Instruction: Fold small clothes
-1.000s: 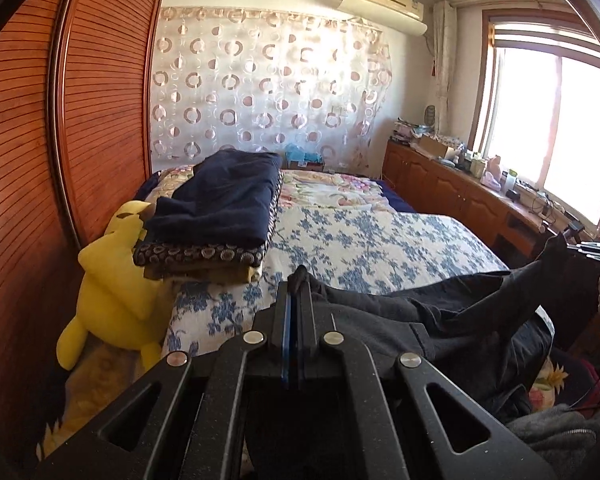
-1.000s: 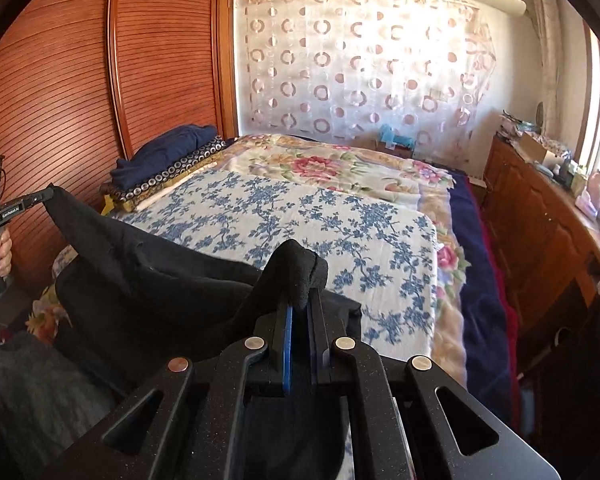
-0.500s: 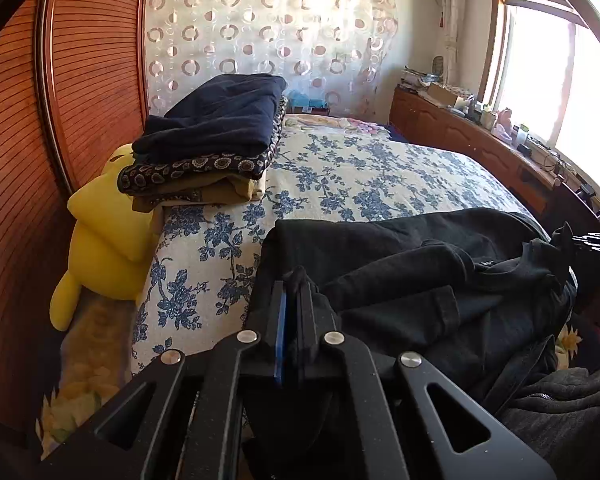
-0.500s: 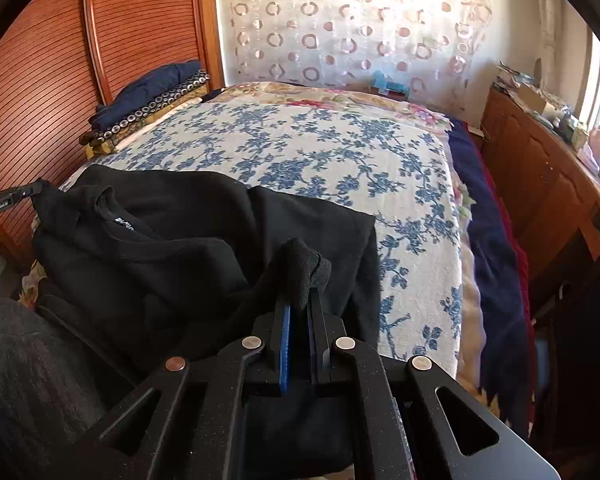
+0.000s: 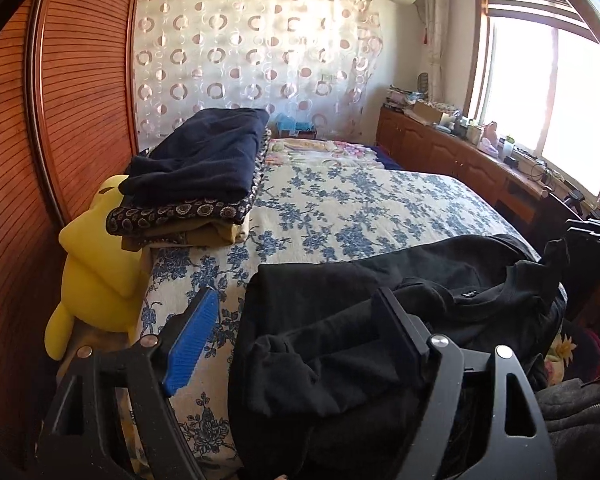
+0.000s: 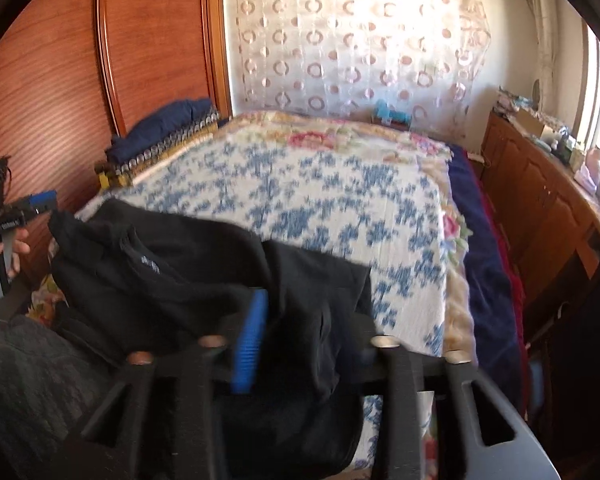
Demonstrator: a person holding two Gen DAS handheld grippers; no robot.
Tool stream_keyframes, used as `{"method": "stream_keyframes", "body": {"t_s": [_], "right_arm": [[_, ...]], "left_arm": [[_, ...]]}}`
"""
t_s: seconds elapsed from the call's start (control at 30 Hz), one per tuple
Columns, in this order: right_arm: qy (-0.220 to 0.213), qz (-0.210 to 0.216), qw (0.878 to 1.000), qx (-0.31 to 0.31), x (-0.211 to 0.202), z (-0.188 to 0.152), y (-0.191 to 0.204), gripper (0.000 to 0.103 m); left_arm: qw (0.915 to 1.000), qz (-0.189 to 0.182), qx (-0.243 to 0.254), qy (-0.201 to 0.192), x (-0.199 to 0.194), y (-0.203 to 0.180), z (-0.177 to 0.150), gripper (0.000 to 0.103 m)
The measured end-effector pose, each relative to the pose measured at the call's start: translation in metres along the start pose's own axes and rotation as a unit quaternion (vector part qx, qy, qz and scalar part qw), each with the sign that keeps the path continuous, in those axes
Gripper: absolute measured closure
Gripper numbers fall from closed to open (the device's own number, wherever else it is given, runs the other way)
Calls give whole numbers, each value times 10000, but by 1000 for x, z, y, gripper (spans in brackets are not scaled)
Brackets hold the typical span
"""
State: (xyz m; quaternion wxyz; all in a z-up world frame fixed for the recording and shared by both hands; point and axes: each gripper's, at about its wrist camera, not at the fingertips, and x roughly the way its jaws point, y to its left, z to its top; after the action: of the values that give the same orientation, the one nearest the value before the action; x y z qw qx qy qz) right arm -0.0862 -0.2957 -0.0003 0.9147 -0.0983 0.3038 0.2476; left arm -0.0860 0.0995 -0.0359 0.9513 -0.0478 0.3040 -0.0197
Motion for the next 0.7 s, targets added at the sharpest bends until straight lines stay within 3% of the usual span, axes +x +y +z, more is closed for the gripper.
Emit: {"method": "stream_keyframes", "body": {"t_s": [0.3,0.4,0.53,0.7], "right_arm": [[0,-147,9995,297,46,9,-19,49],[210,-18,9985,497,82,11,-28,49],[625,-192,9950,752,126,8,-42,49],[828,-257,9919,924,145,2,-46,49]], "left_arm": [[9994,41,-279,206,16,13,-2,23],[9994,74,-254,225,17,14,-5,23],[9991,68,-315,263,20,18,-6,23],[9994,63,-220,255,28,24,9,23]]}}
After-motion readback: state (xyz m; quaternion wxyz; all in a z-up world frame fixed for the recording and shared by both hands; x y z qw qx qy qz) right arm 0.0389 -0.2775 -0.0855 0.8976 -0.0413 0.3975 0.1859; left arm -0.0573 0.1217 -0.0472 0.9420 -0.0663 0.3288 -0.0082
